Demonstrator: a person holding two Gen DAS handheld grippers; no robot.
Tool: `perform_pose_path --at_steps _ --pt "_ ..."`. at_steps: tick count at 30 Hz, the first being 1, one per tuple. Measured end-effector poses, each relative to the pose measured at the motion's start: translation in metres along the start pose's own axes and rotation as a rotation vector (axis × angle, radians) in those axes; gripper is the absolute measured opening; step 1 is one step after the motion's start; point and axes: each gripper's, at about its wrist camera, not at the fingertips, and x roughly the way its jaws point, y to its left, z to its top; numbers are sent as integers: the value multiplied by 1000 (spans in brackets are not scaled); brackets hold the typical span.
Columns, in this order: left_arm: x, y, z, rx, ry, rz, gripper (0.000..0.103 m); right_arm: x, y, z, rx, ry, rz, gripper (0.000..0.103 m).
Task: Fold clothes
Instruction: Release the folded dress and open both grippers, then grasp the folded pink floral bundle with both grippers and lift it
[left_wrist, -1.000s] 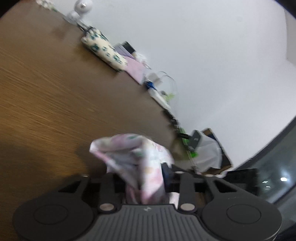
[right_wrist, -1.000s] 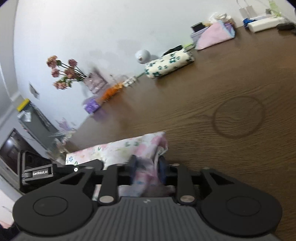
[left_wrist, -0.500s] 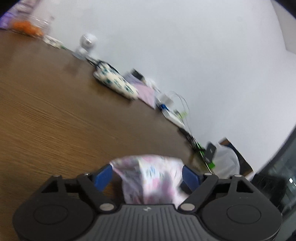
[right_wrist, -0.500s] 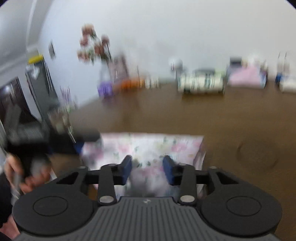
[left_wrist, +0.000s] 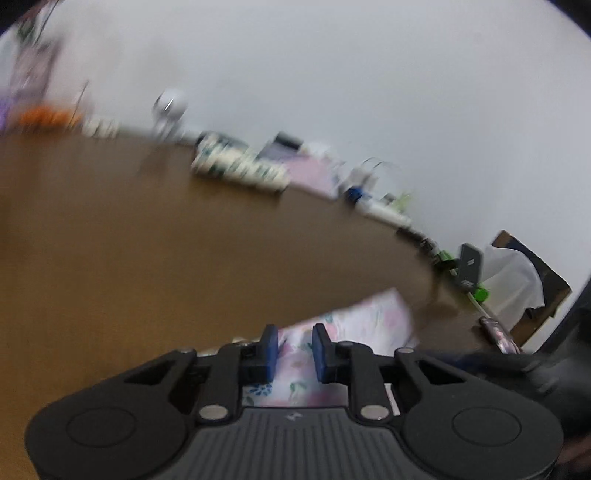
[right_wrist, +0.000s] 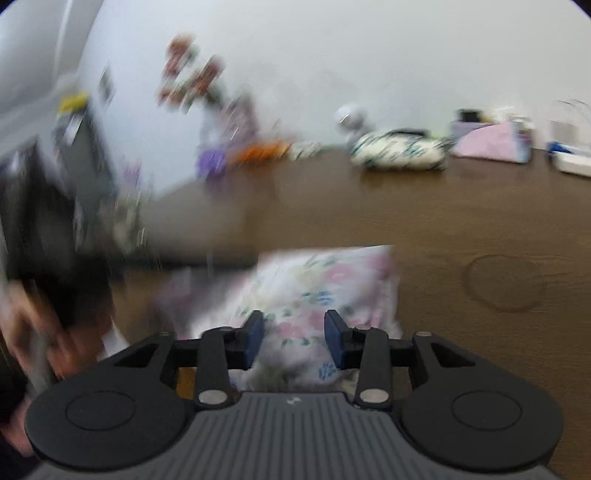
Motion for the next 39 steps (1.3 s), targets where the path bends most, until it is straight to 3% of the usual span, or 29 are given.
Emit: perform_pose_path --at_steps 3,6,8,14,15,17,18,19,20,22,24,26,28,33,36,39 --pt "-2 4 -9 2 -27 6 20 -1 0 19 30 -79 -18 28" --pt "-1 -2 -16 68 -56 60 21 32 3 20 -2 -17 -36 24" --pt "1 -6 -20 111 -76 99 22 51 3 7 -46 55 -103 23" --pt "9 -23 -20 179 -125 179 26 31 -9 1 43 41 -117 28" --pt "3 -23 -18 174 -138 161 31 27 -9 1 56 36 -120 29" --pt "-14 -19 -13 149 -174 113 53 16 -4 2 48 5 -105 37" --pt "-22 -16 -10 135 -191 103 68 15 -2 -1 30 17 -111 47" --pt "-28 -12 -7 125 -195 100 72 20 -2 -7 6 49 -128 56" --pt "-35 -8 -4 116 -184 96 72 25 -2 -13 -16 79 -144 58" --pt "-44 4 -1 62 -142 74 79 19 -8 -15 36 55 -130 61" --pt "-49 21 -1 -56 -93 12 84 8 -13 -10 90 18 -116 61" --pt "-52 36 -2 -166 -50 -48 84 1 -19 -6 131 -6 -108 61" --pt "-46 39 -5 -204 -24 -55 84 -1 -26 -2 174 0 -95 61" --pt "-35 29 -10 -135 1 -17 80 11 -38 -12 243 44 -74 59" --pt "-26 20 -13 -79 11 -15 58 16 -35 -13 236 70 -44 20" --pt "-23 17 -16 -76 17 -13 60 15 -28 -12 198 69 -57 20"
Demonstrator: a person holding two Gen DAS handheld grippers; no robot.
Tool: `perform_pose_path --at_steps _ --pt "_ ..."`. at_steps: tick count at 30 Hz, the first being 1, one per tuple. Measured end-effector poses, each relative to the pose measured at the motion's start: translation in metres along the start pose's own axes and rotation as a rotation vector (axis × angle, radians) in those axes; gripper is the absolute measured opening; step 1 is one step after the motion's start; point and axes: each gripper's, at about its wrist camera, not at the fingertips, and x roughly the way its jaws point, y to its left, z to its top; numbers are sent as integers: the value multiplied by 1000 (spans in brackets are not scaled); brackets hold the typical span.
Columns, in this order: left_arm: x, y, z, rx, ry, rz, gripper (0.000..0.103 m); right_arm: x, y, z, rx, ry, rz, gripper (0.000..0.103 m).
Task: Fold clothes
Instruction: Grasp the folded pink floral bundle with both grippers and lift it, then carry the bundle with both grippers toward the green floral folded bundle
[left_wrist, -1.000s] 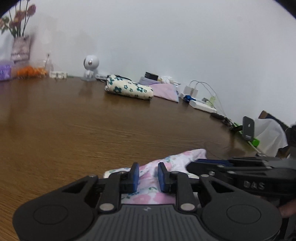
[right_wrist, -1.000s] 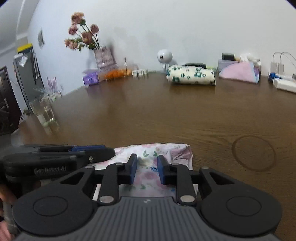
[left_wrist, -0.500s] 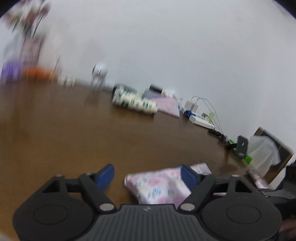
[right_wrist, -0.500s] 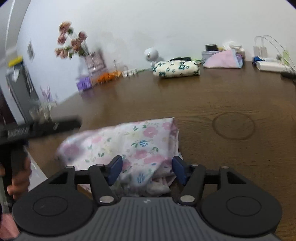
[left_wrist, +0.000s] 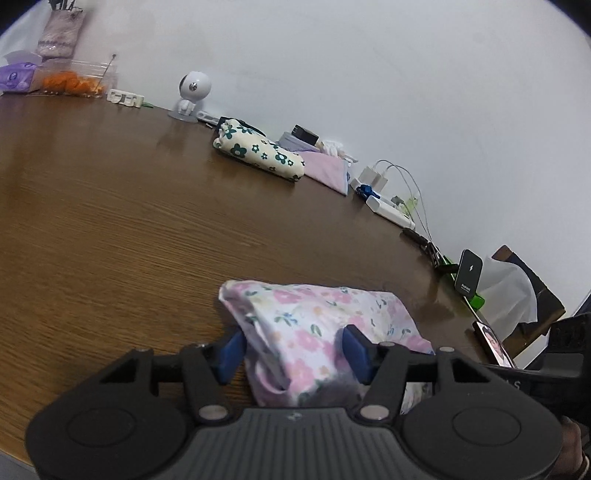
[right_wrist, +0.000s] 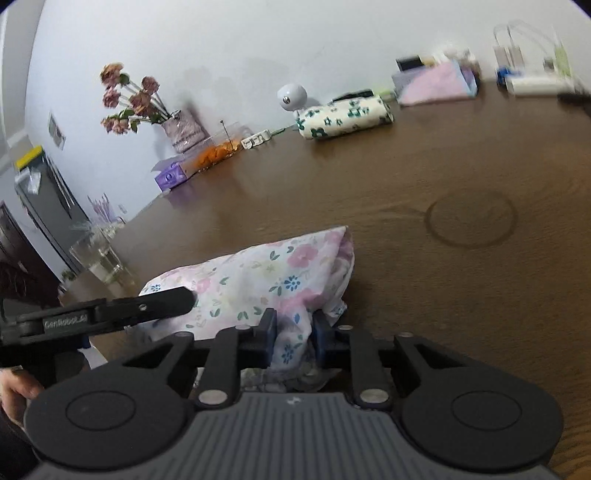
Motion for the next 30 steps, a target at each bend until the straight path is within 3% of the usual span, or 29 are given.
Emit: perform_pose_path --at_steps 2,4,5,8,9,10,11,13,16,18,24,30 --pt "-2 2 2 -12 14 7 77 -11 2 2 0 -32 -11 36" --pt "-6 4 4 -1 20 16 81 -19 2 5 3 -54 -17 66" --pt "-6 2 3 15 27 16 81 -21 2 6 6 -60 -19 68" --pt "-1 -6 -1 67 58 -14 78 -10 -5 6 43 -7 -43 57" --pt "1 -9 -3 85 67 -25 73 -6 -7 2 51 0 -27 40" --pt "4 -13 -4 103 74 -33 62 -3 -5 1 36 5 -24 29" --pt "7 -15 -6 115 77 -41 56 -1 -2 -1 21 10 -20 25" --pt "13 -15 -8 107 72 -63 32 3 3 -3 -9 20 -14 12" --pt "18 -13 -3 61 57 -92 20 6 5 3 -26 21 -15 9" --pt "18 -15 5 59 37 -109 18 3 2 12 -6 2 4 8" --pt "9 -37 42 131 -72 -131 17 -13 14 53 -81 -91 20 8" --pt "1 -61 85 218 -181 -104 17 -24 34 103 -173 -177 8 8"
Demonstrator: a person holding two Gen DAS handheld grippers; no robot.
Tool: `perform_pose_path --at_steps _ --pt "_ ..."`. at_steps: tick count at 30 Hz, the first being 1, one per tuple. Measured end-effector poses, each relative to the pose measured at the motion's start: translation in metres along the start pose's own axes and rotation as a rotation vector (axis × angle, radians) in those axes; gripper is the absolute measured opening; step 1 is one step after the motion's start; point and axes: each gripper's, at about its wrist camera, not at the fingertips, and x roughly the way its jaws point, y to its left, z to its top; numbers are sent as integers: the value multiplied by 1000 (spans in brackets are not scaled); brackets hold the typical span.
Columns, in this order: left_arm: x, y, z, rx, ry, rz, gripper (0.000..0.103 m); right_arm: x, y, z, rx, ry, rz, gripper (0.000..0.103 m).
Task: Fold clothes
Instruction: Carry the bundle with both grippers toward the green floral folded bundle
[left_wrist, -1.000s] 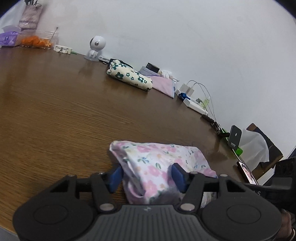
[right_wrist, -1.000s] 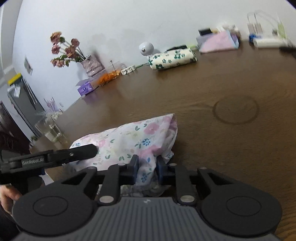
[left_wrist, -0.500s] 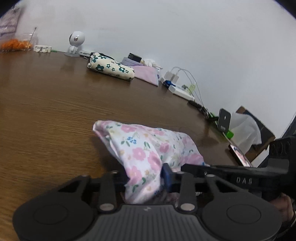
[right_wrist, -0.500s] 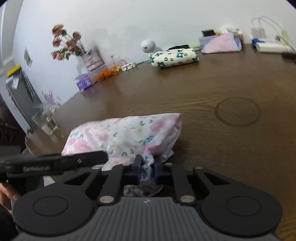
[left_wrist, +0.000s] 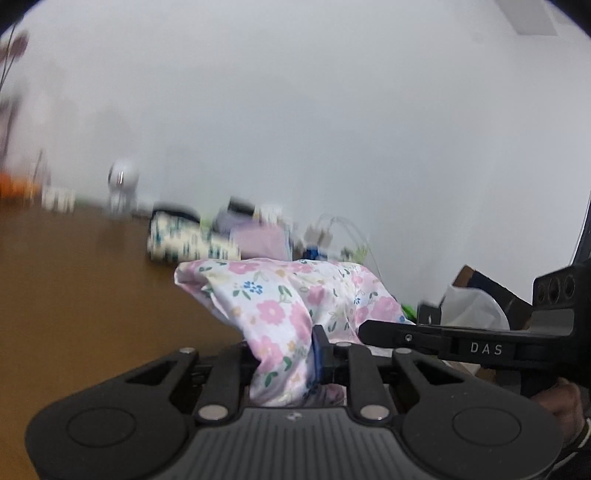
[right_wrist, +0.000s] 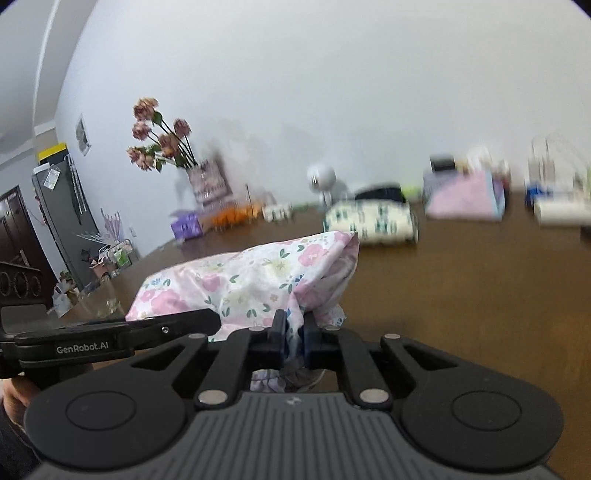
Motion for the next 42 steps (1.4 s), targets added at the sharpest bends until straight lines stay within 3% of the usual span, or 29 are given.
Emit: perform_pose_path --at_steps 10,16,20,27,32,33,34,35,37,38,39,42 --pt "33 -6 112 117 -81 -11 17 14 2 107 -127 -122 -30 8" --pt "80 8 174 138 -89 -3 17 48 -17 173 -148 -150 -49 8" --pt "123 35 195 116 -79 -6 17 83 -35 204 -154 -148 -54 8" --pt "218 95 193 75 -6 61 17 195 -100 213 -48 -56 -69 7" --pt "286 142 144 24 134 127 17 285 -150 178 52 92 -82 7" --pt "300 150 130 18 171 148 20 302 -161 168 73 131 -82 8" --pt "309 159 118 8 188 161 32 316 -169 156 88 162 -90 9" --pt "311 166 108 -7 173 160 36 330 -176 144 101 189 -100 14" --pt "308 175 98 -18 127 132 42 334 -182 130 101 171 -106 21" --pt "304 175 99 -10 115 138 45 334 -184 123 100 158 -108 30" --pt "300 174 102 0 100 162 52 330 -183 122 92 140 -120 41" --pt "281 173 114 21 61 221 57 305 -168 134 -5 68 -171 48"
